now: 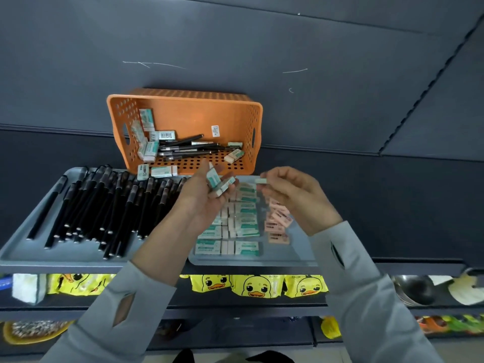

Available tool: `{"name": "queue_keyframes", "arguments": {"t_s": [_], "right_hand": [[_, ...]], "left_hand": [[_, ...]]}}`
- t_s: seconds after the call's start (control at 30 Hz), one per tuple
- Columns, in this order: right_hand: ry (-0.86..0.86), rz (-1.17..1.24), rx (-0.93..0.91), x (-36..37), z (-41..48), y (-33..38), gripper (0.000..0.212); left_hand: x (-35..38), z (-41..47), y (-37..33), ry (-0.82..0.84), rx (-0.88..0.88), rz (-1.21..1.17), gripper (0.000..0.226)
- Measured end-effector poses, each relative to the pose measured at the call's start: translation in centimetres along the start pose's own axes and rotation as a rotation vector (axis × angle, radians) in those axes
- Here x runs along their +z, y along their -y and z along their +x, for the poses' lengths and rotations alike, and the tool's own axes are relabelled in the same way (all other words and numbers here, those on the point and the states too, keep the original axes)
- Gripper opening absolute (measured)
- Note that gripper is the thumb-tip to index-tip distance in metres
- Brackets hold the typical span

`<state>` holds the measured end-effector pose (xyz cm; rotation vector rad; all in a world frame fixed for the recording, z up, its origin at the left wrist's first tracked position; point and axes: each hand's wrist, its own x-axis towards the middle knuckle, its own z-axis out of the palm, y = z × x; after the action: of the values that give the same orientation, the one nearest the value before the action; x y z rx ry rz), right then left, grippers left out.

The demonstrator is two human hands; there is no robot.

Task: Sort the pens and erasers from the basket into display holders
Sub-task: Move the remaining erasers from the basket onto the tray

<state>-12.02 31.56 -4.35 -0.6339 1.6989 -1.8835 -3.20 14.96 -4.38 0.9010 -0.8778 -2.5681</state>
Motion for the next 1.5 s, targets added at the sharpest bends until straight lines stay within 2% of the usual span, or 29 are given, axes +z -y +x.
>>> {"name": "queue_keyframes", "arguments": {"t_s": [0.1, 0.23, 0.33, 0.43, 0.53, 0.63, 0.77, 0.87, 1.0, 1.13, 1.23, 1.4, 1.5], "right_hand": [[-0.075, -0.085, -0.138, -1.2, -0.7, -0.1, 0.014], [-0.083, -0.211, -0.229, -3.4, -1.9, 0.0, 0.046], [-0.073, -0.176, -0.223, -4.7, -2.7, 0.2, 0.054], [-0.106, -0.171, -0.192, -6.0, -3.3, 0.3, 0.043], [-0.227, -0.166, -0.195, -8.0, -3.8, 0.6, 0.027], [-0.315, -0.253, -0.175, -10.8, -4.1, 0.8, 0.023], [-0.234, -0.445, -0.065, -12.6, -4.1, 0.2, 0.021], [-0.15, -0.645, -0.056, -12.4, -3.8, -0.5, 0.021], [-0.064, -0.625, -0.036, -12.2, -3.1, -0.9, 0.022], [-0.011, -0.653, 0.009, -12.3, -2.7, -0.7, 0.021], [-0.007, -0.627, 0.007, -12.2, -2.7, -0.4, 0.022], [-0.069, -0.454, 0.112, -12.0, -3.0, -0.4, 0.009], [-0.078, -0.578, 0.12, -11.8, -3.3, -1.1, 0.009]], "left_hand": [[1.1, -0.3, 0.8, 0.03, -0.029, 0.04, 0.044], [2.4, -0.7, 1.7, 0.05, -0.06, 0.085, 0.038], [3.1, -0.9, 2.5, 0.083, -0.088, 0.144, 0.039], [3.7, -0.8, 3.3, 0.09, -0.101, 0.21, 0.035], [4.2, -0.6, 3.9, 0.105, -0.104, 0.279, 0.027], [5.0, -0.8, 4.5, 0.122, -0.096, 0.33, 0.015], [5.3, -1.0, 5.3, 0.154, -0.023, 0.539, 0.016], [5.1, -1.0, 5.8, 0.186, 0.018, 0.634, 0.014], [4.8, -1.1, 5.8, 0.189, 0.059, 0.692, 0.022], [4.7, -1.6, 5.8, 0.195, 0.065, 0.722, 0.021], [4.8, -1.9, 5.8, 0.207, 0.074, 0.702, 0.02], [4.8, -2.0, 5.8, 0.202, 0.077, 0.684, 0.018], [4.8, -2.1, 5.8, 0.202, 0.054, 0.659, 0.017]]}}
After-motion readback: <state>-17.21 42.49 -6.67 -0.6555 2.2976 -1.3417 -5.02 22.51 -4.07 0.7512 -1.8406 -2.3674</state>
